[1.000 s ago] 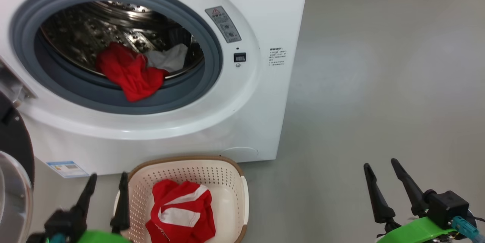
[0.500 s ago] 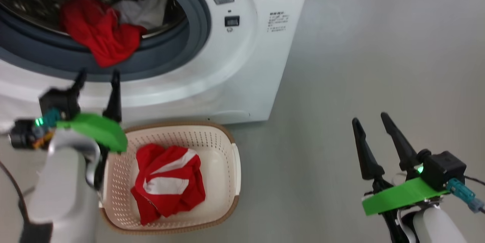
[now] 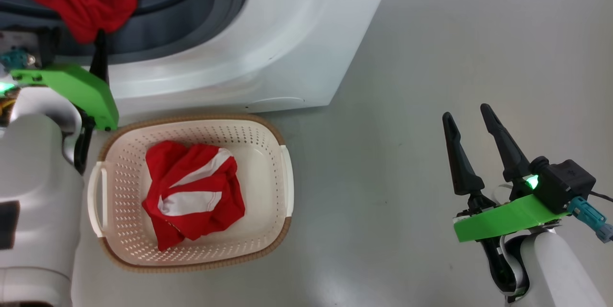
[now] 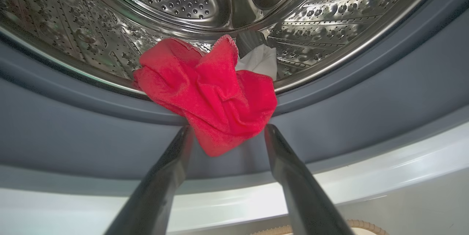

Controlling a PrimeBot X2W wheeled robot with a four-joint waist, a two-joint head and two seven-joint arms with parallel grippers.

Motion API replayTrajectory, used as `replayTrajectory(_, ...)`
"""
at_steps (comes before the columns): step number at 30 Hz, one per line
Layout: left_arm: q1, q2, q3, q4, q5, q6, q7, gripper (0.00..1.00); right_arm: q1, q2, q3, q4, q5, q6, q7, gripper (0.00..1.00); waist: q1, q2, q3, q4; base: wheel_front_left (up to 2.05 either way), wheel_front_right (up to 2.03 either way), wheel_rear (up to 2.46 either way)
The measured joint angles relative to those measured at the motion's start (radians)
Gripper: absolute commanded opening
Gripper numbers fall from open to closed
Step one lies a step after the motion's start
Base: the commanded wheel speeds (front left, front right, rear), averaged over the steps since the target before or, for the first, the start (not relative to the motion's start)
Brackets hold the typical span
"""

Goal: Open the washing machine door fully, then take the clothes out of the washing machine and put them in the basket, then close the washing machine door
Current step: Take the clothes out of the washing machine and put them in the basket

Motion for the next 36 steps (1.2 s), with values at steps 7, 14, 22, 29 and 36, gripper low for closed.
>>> replayTrajectory(7, -0.096, 0.018, -0.013, 0.103, 0.003, 0.007, 0.0, 1.0, -0.023, 0.0, 0.02, -0.004, 0.001, 0.0, 0.0, 1.0, 0.0, 0.0, 0.038, -0.014, 0.0, 0.0, 0.0)
replayTrajectory(14, -0.152, 0.054, -0.016, 0.154, 0.002, 0.019, 0.0, 1.0, -0.037, 0.0, 0.037, -0.006, 0.022, 0.0, 0.0, 1.0, 0.0, 0.0, 0.059, -0.043, 0.0, 0.0, 0.0)
replayTrajectory(22, -0.188, 0.09, -0.026, 0.179, 0.0, 0.019, 0.011, 1.0, -0.039, 0.0, 0.055, -0.015, 0.045, 0.0, 0.0, 1.0, 0.0, 0.0, 0.087, -0.073, 0.0, 0.0, 0.0)
replayTrajectory(29, -0.203, 0.11, -0.044, 0.191, 0.0, 0.023, 0.016, 0.58, -0.041, 0.0, 0.061, -0.018, 0.053, 0.0, 0.0, 1.0, 0.0, 0.0, 0.1, -0.1, 0.0, 0.0, 0.0)
replayTrajectory(36, -0.202, 0.112, -0.059, 0.193, -0.001, 0.023, 0.0, 0.03, -0.041, 0.0, 0.061, -0.017, 0.053, 0.0, 0.0, 1.0, 0.0, 0.0, 0.088, -0.104, 0.0, 0.0, 0.0)
